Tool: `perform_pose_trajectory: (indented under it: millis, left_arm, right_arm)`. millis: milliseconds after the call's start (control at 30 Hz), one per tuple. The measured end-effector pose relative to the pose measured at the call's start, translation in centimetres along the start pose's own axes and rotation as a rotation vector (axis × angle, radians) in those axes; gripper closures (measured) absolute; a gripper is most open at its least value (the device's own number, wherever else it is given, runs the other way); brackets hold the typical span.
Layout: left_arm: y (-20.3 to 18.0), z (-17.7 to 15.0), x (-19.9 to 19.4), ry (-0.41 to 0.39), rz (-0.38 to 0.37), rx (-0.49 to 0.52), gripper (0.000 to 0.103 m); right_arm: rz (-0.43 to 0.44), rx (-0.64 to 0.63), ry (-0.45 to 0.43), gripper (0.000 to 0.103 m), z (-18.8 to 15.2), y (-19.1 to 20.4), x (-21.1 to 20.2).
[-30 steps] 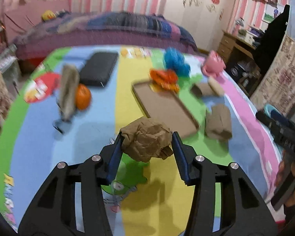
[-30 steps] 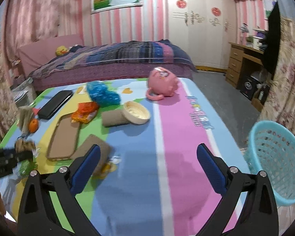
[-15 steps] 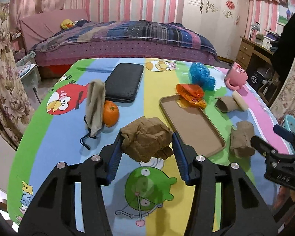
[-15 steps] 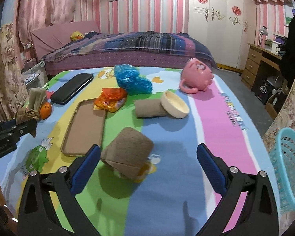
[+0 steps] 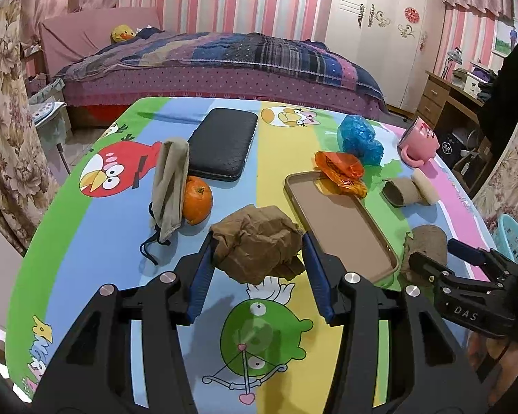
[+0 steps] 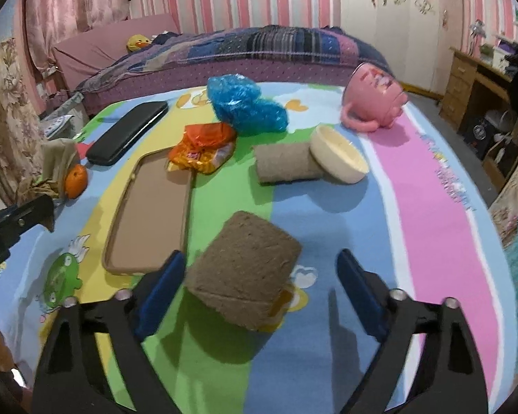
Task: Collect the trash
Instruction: 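Grasp the brown cardboard sleeve with the right gripper while left holds the paper ball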
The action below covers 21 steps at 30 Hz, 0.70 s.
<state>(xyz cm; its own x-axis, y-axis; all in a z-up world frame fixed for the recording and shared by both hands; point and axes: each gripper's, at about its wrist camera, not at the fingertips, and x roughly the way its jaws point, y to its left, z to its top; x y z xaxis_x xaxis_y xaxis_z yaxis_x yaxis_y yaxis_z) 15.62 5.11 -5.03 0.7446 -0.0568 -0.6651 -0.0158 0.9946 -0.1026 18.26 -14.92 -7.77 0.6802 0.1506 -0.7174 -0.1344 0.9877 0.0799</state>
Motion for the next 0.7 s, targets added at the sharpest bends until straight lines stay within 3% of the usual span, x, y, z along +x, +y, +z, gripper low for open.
perform_pose_trajectory:
  millis: [67,200,700]
  left_arm:
    - [0.0,0.0,-0.1,-0.004,0.002,0.001,0.054]
    - [0.1,-0.1,-0.1,-0.005,0.004,-0.008,0.054]
    - [-1.3,-0.1,-0.6,-0.018,0.004,-0.001,0.054]
  right_arm:
    - [0.020,-0.011,0.003,0.038,0.0,0.3,-0.1]
    - [0.028,-0.030,-0.012,0.043,0.0,0.5,-0.5]
    - [-0.052,-0.029,-0.089,0.047,0.2,-2.9,-3.5]
